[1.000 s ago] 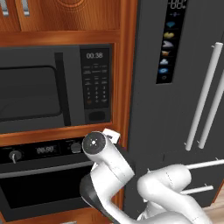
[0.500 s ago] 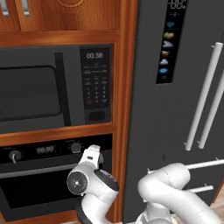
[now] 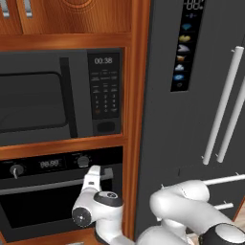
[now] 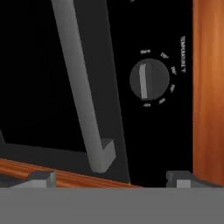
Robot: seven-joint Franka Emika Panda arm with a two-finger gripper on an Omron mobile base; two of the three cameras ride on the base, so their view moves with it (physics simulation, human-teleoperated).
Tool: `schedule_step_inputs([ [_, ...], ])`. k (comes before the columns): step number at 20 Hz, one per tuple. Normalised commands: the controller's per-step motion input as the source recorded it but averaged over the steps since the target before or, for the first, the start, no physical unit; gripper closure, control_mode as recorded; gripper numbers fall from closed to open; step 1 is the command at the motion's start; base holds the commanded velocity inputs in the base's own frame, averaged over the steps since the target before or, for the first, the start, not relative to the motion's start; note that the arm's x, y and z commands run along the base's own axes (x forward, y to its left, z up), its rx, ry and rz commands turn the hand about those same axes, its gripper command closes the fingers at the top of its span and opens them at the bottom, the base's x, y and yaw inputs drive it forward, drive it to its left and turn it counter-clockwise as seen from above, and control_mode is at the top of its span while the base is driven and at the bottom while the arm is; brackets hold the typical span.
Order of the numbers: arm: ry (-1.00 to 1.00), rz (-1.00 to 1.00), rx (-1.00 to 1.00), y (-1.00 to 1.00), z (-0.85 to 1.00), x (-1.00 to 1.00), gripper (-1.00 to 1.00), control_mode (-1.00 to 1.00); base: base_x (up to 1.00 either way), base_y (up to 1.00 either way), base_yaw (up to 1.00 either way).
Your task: Take the fish from the oven and place it on the plate on the counter.
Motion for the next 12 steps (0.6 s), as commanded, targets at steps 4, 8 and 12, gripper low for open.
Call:
schedule_step_inputs([
  [4, -0.04, 0.00, -0.10, 0.29, -0.47, 0.59, -1.00, -1.00, 0.00, 0.00, 0.00],
  [8, 0.00, 0.00, -0.07, 0.16, -0.47, 0.66, -1.00, -1.00, 0.00, 0.00, 0.00],
  [12, 0.00, 0.00, -0.07, 0.17, -0.40, 0.47, -1.00, -1.00, 0.00, 0.00, 0.00],
])
